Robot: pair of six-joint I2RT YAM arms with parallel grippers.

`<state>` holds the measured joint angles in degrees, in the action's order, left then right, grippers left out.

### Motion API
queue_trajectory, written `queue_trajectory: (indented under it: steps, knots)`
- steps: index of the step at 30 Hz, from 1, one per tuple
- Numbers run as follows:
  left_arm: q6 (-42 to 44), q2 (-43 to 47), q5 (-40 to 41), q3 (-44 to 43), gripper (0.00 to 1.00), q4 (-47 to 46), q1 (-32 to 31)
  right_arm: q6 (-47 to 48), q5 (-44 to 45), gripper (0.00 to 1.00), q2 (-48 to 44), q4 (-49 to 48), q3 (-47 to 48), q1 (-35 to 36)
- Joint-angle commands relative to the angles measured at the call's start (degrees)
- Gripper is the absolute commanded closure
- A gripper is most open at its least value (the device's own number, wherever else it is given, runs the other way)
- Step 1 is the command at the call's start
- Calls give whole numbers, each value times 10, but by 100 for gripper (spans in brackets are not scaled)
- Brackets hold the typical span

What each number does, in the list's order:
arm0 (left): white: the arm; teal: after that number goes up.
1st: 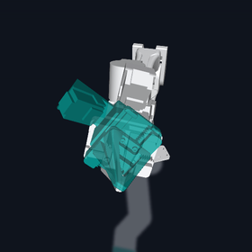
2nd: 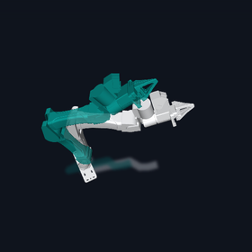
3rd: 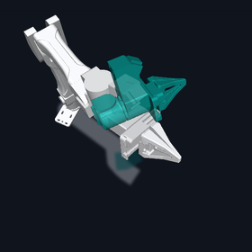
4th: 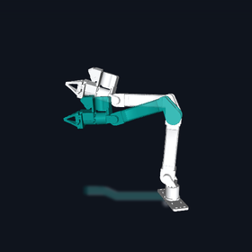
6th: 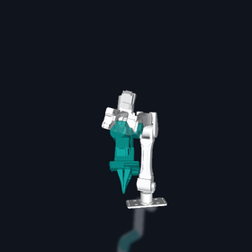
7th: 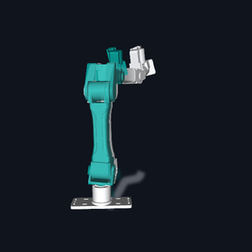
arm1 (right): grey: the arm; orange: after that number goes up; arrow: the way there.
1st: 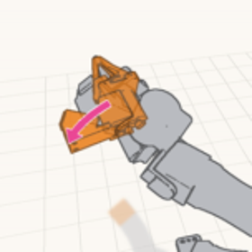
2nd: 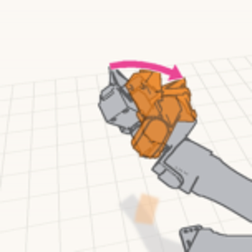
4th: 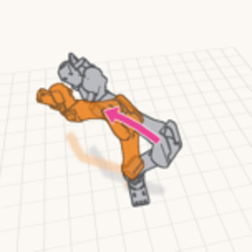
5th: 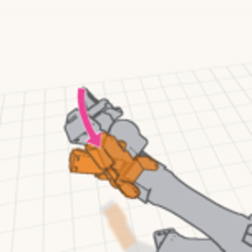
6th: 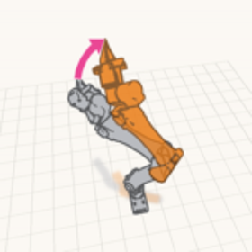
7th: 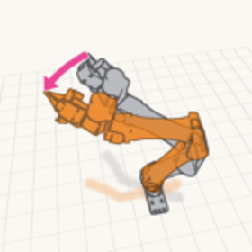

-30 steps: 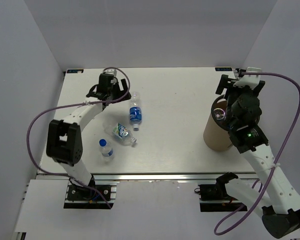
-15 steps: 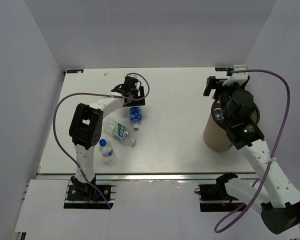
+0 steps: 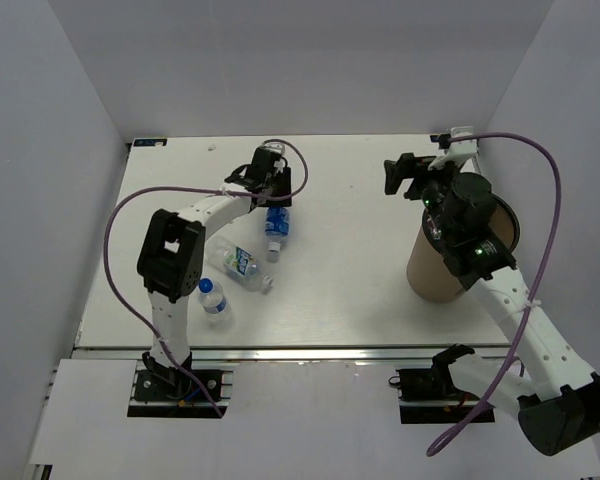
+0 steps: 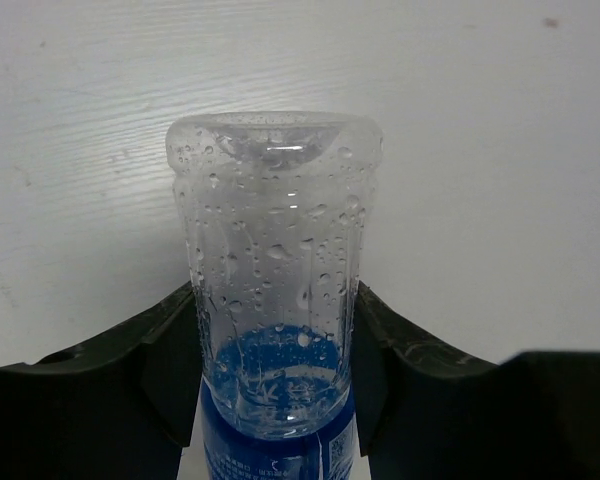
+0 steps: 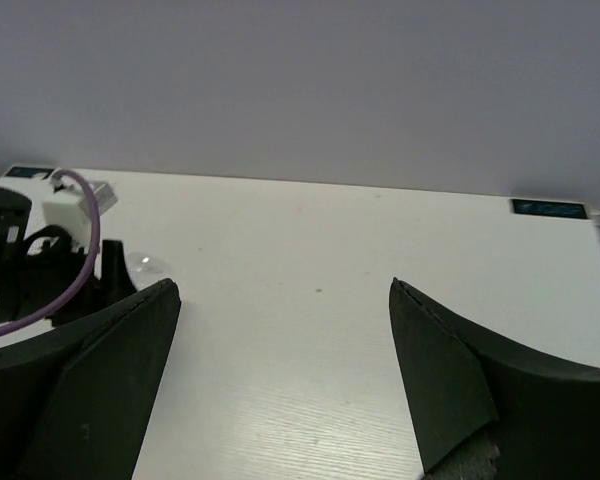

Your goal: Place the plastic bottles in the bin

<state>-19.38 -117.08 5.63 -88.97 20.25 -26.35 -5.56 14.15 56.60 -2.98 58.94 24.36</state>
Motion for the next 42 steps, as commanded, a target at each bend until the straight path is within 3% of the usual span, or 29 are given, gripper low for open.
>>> queue_trajectory:
  steps: [1, 5, 11, 18, 29, 32, 33, 34, 35, 36, 39, 42]
  knots:
    - [55, 135, -106, 32, 66, -85, -19, -82, -83, 11, 23, -61, -14, -3]
    - [101, 230, -230, 140, 66, -165, -52, -132, -150, 11, 40, -111, -23, -3]
    - [138, 330, -272, 213, 66, -232, -102, -189, -263, 10, 63, -181, -37, -3]
    - [149, 367, -273, 232, 66, -245, -129, -254, -366, 11, 78, -207, -51, -2]
    - [149, 375, -264, 229, 67, -246, -152, -281, -374, 11, 128, -195, -60, 10]
    - [148, 374, -257, 230, 66, -251, -158, -277, -394, 28, 147, -210, -51, 17]
    - [146, 374, -253, 230, 66, -253, -158, -275, -393, 45, 148, -211, -46, 17]
    - [146, 375, -253, 229, 66, -252, -158, -275, -385, 54, 148, -214, -46, 18]
    - [142, 376, -252, 230, 64, -251, -158, -275, -379, 62, 142, -214, -46, 18]
    - [140, 378, -247, 230, 45, -250, -158, -271, -372, 75, 138, -214, -46, 18]
    - [127, 387, -213, 237, 2, -247, -158, -237, -310, 83, 111, -192, -39, 18]
    - [114, 397, -167, 239, 2, -219, -158, -163, -199, 85, 84, -134, -10, 15]
